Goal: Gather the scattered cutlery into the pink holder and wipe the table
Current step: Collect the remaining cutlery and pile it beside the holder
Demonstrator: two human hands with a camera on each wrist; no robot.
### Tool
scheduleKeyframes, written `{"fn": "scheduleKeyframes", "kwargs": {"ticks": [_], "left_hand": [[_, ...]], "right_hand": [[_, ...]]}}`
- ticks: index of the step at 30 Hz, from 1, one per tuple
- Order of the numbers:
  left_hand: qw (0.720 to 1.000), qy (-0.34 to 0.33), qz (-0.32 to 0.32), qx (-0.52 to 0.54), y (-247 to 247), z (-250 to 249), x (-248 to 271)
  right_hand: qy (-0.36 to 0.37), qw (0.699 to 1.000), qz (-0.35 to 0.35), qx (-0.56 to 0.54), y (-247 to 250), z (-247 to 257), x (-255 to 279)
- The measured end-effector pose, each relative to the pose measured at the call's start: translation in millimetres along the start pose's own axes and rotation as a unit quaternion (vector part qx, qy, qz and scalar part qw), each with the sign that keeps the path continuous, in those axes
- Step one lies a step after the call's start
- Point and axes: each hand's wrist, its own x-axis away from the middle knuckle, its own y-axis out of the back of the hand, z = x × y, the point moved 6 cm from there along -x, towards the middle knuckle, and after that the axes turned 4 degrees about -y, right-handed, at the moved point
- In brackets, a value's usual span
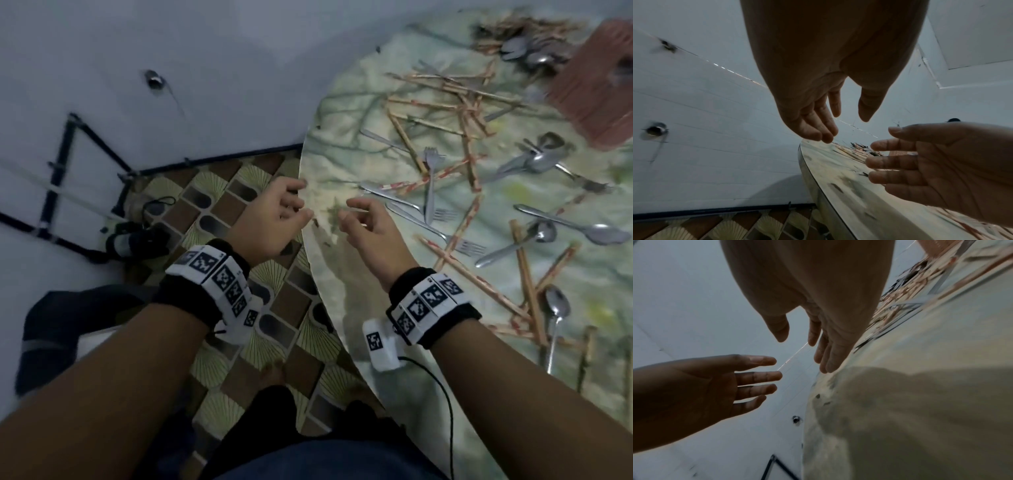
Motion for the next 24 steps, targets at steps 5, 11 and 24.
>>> {"fn": "scheduleKeyframes", "kwargs": {"ticks": [5,11,24], "left_hand": [[0.997,-0.027,0.077,-0.012,32.4,4.5,-47.4],[0.986,-0.082,0.141,-0.026,39.4,-4.5,-113.5],[0.953,-0.148,0.258,-0.051,-5.4,-49.3,-270.2]], "right_hand": [[-0.005,0.996,-0.081,-0.022,-17.0,16.8,-23.6],[-0.004,0.984,-0.171,-0.05,-9.1,40.7,-54.3],[-0.015,0.953,-0.29,-0.084,47.2,69.4,-141.1]]}}
